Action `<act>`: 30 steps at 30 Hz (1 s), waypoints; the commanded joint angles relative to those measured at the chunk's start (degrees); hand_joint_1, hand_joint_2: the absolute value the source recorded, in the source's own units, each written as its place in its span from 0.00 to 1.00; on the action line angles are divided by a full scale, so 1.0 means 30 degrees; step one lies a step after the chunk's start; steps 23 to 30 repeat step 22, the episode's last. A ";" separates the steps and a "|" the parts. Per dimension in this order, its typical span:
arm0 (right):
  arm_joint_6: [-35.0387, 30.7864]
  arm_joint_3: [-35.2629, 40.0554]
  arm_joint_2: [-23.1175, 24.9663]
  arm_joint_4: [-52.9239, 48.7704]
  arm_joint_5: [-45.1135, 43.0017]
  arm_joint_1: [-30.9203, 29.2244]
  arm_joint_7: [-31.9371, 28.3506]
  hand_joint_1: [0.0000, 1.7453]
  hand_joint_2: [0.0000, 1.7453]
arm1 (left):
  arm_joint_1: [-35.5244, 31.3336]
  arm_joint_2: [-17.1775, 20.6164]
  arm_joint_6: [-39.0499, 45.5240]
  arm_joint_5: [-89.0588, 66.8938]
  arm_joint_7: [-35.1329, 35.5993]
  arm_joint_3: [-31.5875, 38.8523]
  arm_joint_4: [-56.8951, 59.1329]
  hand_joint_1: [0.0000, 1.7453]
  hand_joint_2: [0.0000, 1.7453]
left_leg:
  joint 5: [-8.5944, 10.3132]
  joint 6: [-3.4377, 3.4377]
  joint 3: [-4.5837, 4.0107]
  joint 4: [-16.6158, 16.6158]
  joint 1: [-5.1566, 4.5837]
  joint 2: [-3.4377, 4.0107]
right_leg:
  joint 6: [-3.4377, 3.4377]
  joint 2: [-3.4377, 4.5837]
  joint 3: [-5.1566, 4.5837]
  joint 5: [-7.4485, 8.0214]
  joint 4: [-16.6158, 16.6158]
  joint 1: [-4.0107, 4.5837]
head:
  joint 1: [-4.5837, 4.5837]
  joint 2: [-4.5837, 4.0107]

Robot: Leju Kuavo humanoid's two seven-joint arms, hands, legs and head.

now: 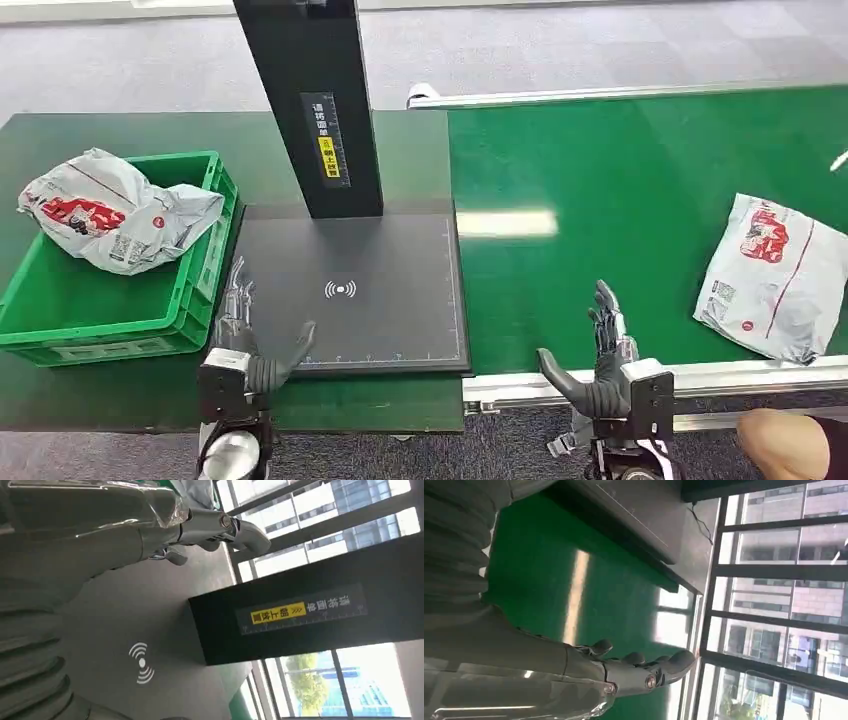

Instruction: Moved the parcel from conveyor to table for the left to box.

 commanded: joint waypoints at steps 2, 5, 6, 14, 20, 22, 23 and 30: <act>-0.0143 0.0448 0.0015 0.1569 0.0028 -0.0402 0.0116 0.00 1.00 | -0.0510 -0.0072 -0.0337 0.0346 0.0381 -0.0436 0.1561 0.00 1.00 | 0.0002 0.0005 0.0030 -0.0018 0.0001 -0.0007 | -0.0004 -0.0003 0.0034 0.0003 -0.0022 0.0003 | 0.0000 -0.0007; -0.0143 0.0448 0.0015 0.1569 0.0028 -0.0402 0.0116 0.00 1.00 | -0.0510 -0.0072 -0.0337 0.0346 0.0381 -0.0436 0.1561 0.00 1.00 | 0.0002 0.0005 0.0024 -0.0016 -0.0002 0.0001 | -0.0002 0.0001 0.0026 0.0002 -0.0017 -0.0001 | 0.0000 -0.0007; -0.0143 0.0448 0.0015 0.1569 0.0028 -0.0402 0.0116 0.00 1.00 | -0.0510 -0.0072 -0.0337 0.0346 0.0381 -0.0436 0.1561 0.00 1.00 | 0.0005 0.0009 0.0043 -0.0031 -0.0005 -0.0004 | -0.0004 -0.0003 0.0044 0.0004 -0.0032 -0.0003 | 0.0000 -0.0007; -0.0048 0.0496 -0.0047 0.2074 0.0240 -0.0650 0.0310 0.00 1.00 | -0.0539 -0.0030 -0.0885 0.0839 0.1111 -0.0160 0.2452 0.00 1.00 | 0.0004 0.0004 0.0040 -0.0029 -0.0002 0.0004 | -0.0004 0.0005 0.0038 0.0005 -0.0029 0.0000 | 0.0000 -0.0007; -0.0038 0.0494 -0.0033 0.2140 0.0309 -0.0821 0.0337 0.00 1.00 | -0.0533 -0.0083 -0.0928 0.0780 0.1171 -0.0258 0.2404 0.00 1.00 | 0.0007 0.0011 0.0051 -0.0039 -0.0003 0.0006 | -0.0004 0.0010 0.0052 0.0011 -0.0044 -0.0001 | 0.0000 0.0000; -0.0038 0.0494 -0.0033 0.2140 0.0309 -0.0821 0.0337 0.00 1.00 | -0.0533 -0.0083 -0.0928 0.0780 0.1171 -0.0258 0.2404 0.00 1.00 | 0.0006 0.0008 0.0035 -0.0028 -0.0004 0.0000 | -0.0004 0.0002 0.0036 0.0007 -0.0028 -0.0002 | 0.0000 0.0000; -0.0038 0.0494 -0.0033 0.2140 0.0309 -0.0821 0.0337 0.00 1.00 | -0.0533 -0.0083 -0.0928 0.0780 0.1171 -0.0258 0.2404 0.00 1.00 | 0.0006 0.0008 0.0035 -0.0028 -0.0004 0.0000 | -0.0004 0.0002 0.0036 0.0007 -0.0028 -0.0002 | 0.0000 0.0000; -0.0038 0.0494 -0.0033 0.2140 0.0309 -0.0821 0.0337 0.00 1.00 | -0.0533 -0.0083 -0.0928 0.0780 0.1171 -0.0258 0.2404 0.00 1.00 | 0.0006 0.0008 0.0035 -0.0028 -0.0004 0.0000 | -0.0004 0.0002 0.0036 0.0007 -0.0028 -0.0002 | 0.0000 0.0000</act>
